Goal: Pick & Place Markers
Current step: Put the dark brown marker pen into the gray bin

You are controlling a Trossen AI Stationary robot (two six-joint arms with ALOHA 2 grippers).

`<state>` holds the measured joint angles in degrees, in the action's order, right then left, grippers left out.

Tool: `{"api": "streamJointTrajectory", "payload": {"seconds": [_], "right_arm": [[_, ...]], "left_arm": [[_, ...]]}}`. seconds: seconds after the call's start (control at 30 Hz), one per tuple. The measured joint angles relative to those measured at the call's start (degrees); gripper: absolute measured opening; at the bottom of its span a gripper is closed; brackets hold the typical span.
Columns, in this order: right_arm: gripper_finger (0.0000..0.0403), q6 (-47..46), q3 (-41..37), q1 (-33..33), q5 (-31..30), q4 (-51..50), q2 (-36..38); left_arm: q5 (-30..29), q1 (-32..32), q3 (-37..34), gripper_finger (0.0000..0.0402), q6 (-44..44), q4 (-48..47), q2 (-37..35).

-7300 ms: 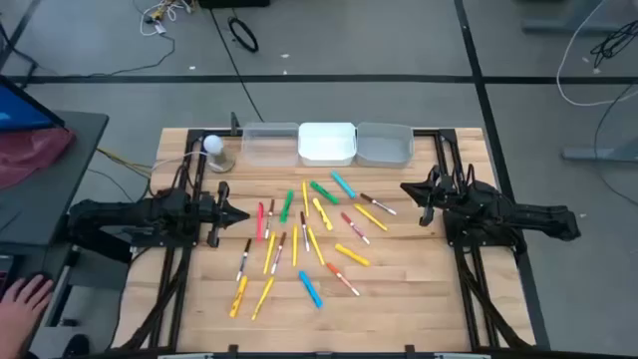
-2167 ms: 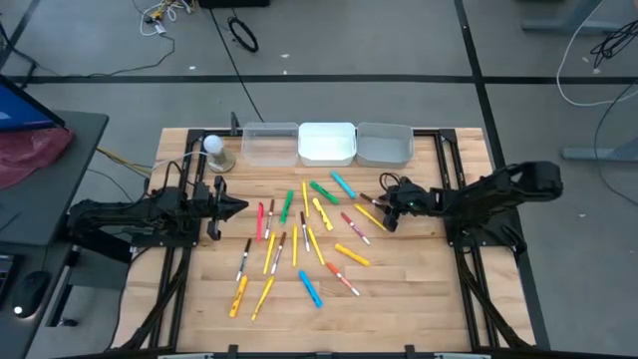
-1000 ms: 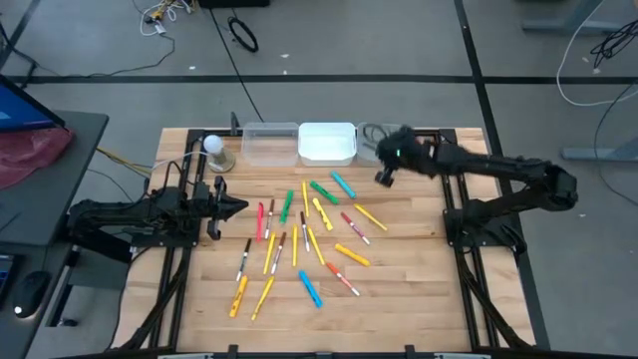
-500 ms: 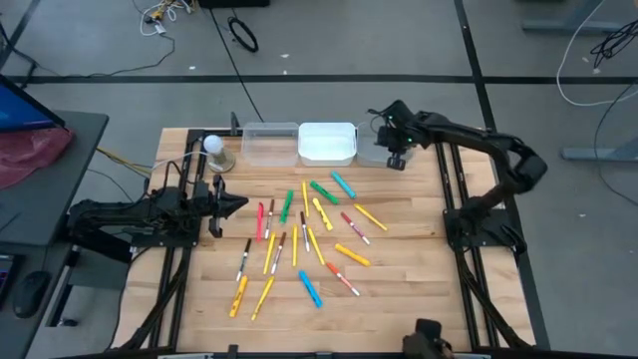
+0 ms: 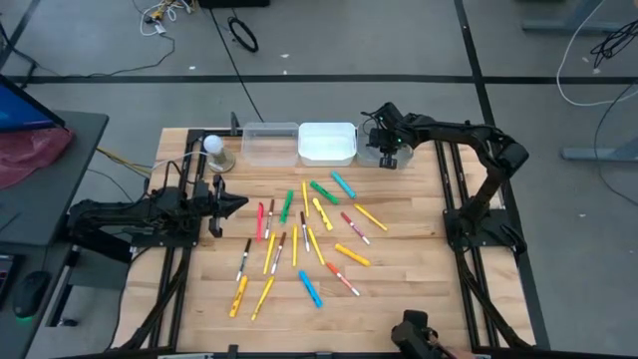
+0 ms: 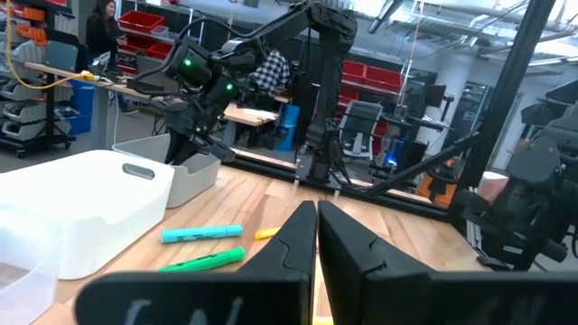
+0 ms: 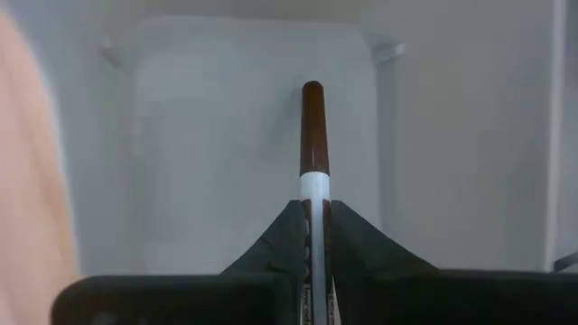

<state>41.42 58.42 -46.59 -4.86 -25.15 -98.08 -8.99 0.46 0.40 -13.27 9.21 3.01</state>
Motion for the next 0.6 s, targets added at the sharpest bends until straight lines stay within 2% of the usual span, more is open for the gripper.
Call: {"api": "streamJointTrajectory", "payload": {"seconds": [0.17, 0.27, 0.6], "right_arm": [[0.0061, -0.36, 0.01, -0.01, 1.38, 0.35, 0.00], [0.0063, -0.46, 0.01, -0.22, 3.43, 0.31, 0.00], [0.0064, -3.30, 0.01, -0.26, 3.45, 1.61, 0.00]], "left_arm": [[0.00, -0.01, 0.02, 0.0018, -0.07, 0.00, 0.00], [0.00, 0.00, 0.01, 0.0018, -0.07, 0.00, 0.00], [0.00, 0.01, 0.01, 0.0018, -0.07, -0.01, 0.00]]}}
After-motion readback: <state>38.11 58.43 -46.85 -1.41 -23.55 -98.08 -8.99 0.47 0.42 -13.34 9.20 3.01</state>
